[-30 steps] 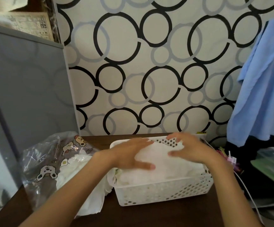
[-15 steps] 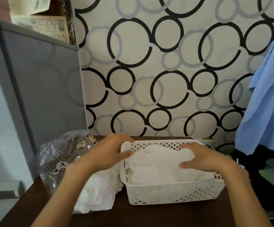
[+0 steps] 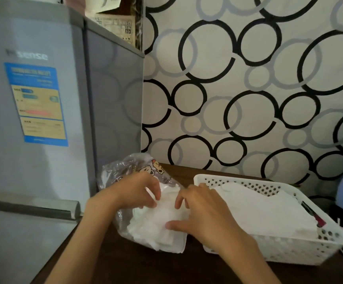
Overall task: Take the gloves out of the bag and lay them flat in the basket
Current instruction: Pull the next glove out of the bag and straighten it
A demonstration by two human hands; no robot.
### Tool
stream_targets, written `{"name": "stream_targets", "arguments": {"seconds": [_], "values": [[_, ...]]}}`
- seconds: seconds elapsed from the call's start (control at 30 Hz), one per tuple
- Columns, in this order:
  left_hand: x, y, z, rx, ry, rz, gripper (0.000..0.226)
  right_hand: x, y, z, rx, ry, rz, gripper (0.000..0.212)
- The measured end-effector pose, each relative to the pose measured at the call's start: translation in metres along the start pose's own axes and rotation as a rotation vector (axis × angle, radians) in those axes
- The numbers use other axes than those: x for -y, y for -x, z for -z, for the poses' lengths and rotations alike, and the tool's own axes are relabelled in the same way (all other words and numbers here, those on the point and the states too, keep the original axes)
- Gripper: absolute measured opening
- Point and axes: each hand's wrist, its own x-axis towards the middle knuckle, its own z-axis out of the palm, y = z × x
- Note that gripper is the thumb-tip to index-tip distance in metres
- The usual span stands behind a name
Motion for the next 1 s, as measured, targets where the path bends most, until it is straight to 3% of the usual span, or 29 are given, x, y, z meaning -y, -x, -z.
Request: {"name": "stream_targets", "arguments": {"seconds": [0.17,0.27,0.33,0.43,0.53,0.63,0.77,0.9,1.0], "values": [[-0.005,0.004,0.000,0.009,-0.025,-0.019,0.010,-0.006,-0.009,0.003,0.133,-0.057,0.003,0.049],[-0.018,0.003,-0.010,0.088,-0.122,0.055,0.063,-0.022,-0.004,0.018,0.073,-0.102,-0.002,0.046],[-0.025,-0.001,-0.024,0.106,-0.199,0.055,0.068,-0.031,-0.001,0.022,0.027,-0.092,-0.019,0.041],[-0.020,-0.008,-0.031,-0.071,-0.221,0.001,0.042,-0.034,0.000,0.021,0.035,-0.096,-0.035,0.035],[0.002,-0.009,-0.017,-0.245,-0.010,-0.014,0.040,-0.034,0.001,0.022,0.004,-0.083,-0.039,0.033],[0.019,-0.001,0.001,-0.286,0.143,-0.052,0.039,-0.028,0.002,0.022,-0.032,-0.102,-0.027,0.026],[0.024,0.013,0.020,-0.319,0.177,-0.096,0.038,-0.015,0.003,0.022,-0.079,-0.151,-0.019,0.019],[0.018,0.020,0.031,-0.469,0.341,-0.115,0.039,0.000,0.010,0.025,-0.042,-0.259,-0.085,0.046],[0.014,0.017,0.032,-0.632,0.414,-0.105,0.056,0.008,0.017,0.032,-0.015,-0.250,-0.092,0.065]]}}
